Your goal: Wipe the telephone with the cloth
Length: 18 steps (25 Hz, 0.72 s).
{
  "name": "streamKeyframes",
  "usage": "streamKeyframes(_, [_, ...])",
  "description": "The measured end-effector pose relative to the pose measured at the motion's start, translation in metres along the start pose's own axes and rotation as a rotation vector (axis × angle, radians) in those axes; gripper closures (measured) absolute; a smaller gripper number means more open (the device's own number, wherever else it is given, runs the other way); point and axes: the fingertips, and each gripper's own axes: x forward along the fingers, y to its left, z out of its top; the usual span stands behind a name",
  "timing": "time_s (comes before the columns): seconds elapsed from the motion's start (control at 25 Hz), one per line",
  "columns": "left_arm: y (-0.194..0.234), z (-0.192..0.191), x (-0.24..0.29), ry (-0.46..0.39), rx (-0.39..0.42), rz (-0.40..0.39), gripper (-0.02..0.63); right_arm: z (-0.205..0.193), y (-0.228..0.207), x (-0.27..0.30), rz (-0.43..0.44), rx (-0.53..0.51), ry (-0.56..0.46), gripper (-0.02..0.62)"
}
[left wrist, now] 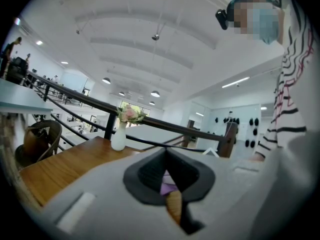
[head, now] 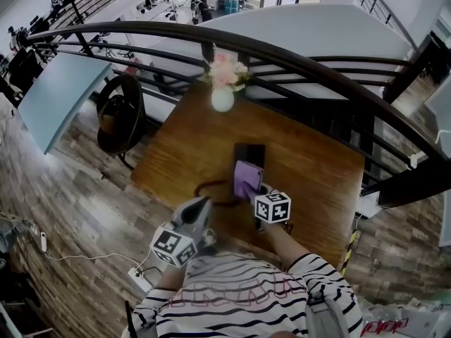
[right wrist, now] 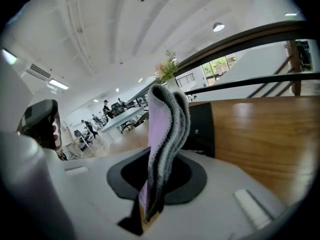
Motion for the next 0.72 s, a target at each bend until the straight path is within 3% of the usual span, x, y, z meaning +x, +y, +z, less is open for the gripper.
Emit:
streamKeyframes(0.24, [0.006, 0.002, -0.010, -0.002, 0.002, 0.034, 0.603, -0.014, 0.023, 0.023, 0.053, -0.012, 0.047, 0.545])
streamKeyframes(0.72, [0.002, -0.001, -0.015, 0.010, 0.010, 0.029, 0.604, -0.036, -0.006, 0.022, -0.029, -0.009, 0.077, 0.545])
